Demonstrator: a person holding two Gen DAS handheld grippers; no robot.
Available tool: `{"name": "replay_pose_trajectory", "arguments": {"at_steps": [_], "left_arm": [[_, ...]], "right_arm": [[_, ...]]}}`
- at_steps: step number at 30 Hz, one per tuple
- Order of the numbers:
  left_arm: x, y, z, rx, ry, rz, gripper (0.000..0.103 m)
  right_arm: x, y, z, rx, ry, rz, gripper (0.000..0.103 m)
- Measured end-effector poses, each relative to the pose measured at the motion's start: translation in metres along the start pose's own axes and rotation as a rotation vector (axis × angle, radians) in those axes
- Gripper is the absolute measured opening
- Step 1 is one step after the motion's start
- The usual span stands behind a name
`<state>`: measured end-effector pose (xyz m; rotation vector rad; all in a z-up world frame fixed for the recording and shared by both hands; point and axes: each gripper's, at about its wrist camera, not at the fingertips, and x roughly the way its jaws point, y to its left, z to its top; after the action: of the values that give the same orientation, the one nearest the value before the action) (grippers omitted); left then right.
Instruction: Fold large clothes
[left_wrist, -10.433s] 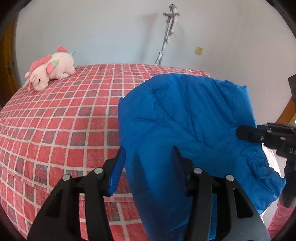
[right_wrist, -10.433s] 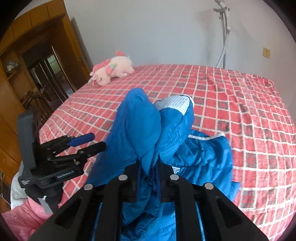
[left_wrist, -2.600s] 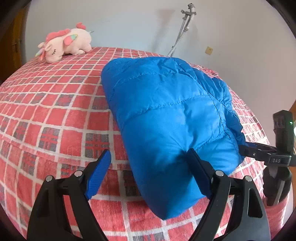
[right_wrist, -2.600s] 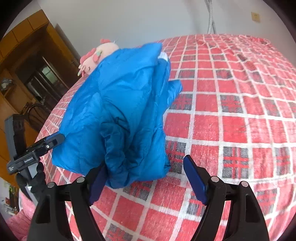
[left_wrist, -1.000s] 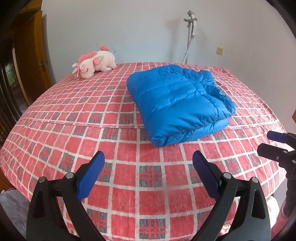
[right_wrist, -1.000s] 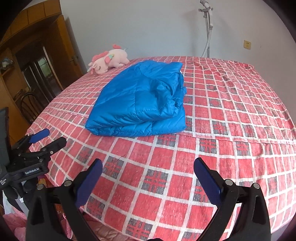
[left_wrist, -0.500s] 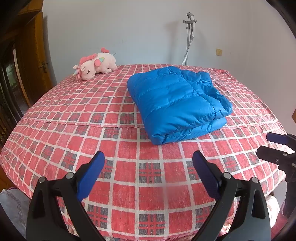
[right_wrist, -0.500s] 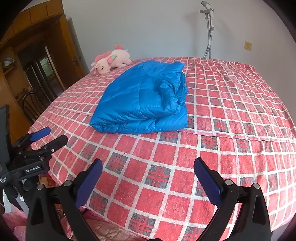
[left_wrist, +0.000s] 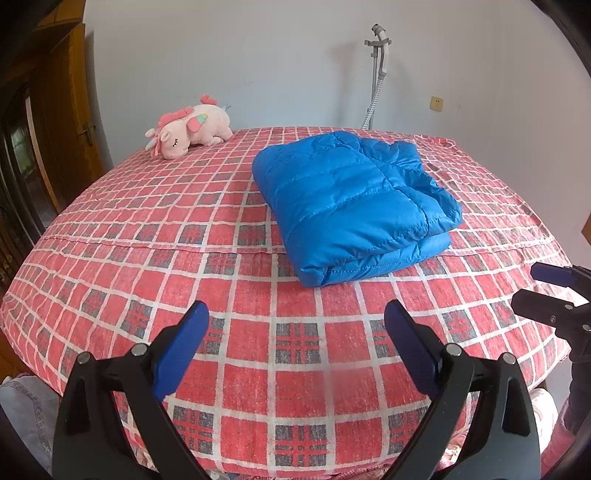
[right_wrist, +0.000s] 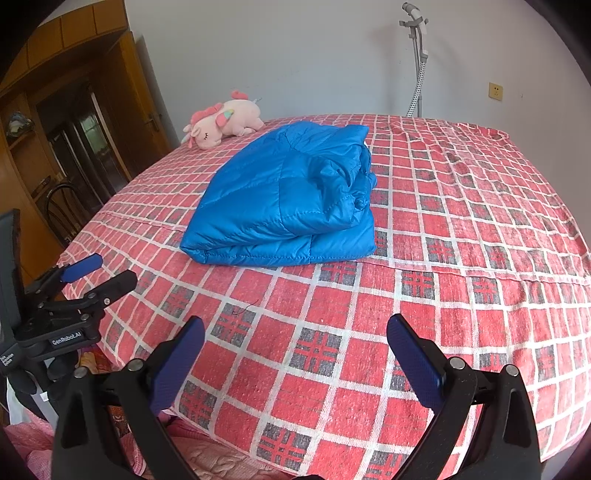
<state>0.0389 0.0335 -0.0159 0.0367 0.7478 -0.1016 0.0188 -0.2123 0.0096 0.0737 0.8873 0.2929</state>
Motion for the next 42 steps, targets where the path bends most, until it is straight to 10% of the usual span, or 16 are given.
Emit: {"name": "replay_pose_trajectory", "arguments": {"at_steps": [42], "left_arm": [[0.0026,0.0016,0.0002,0.004,0.004,-0.003,0.095]], "right_arm": [[0.0052,-0.0001,0.0016,-0.008,0.008,0.008,0.099]]}}
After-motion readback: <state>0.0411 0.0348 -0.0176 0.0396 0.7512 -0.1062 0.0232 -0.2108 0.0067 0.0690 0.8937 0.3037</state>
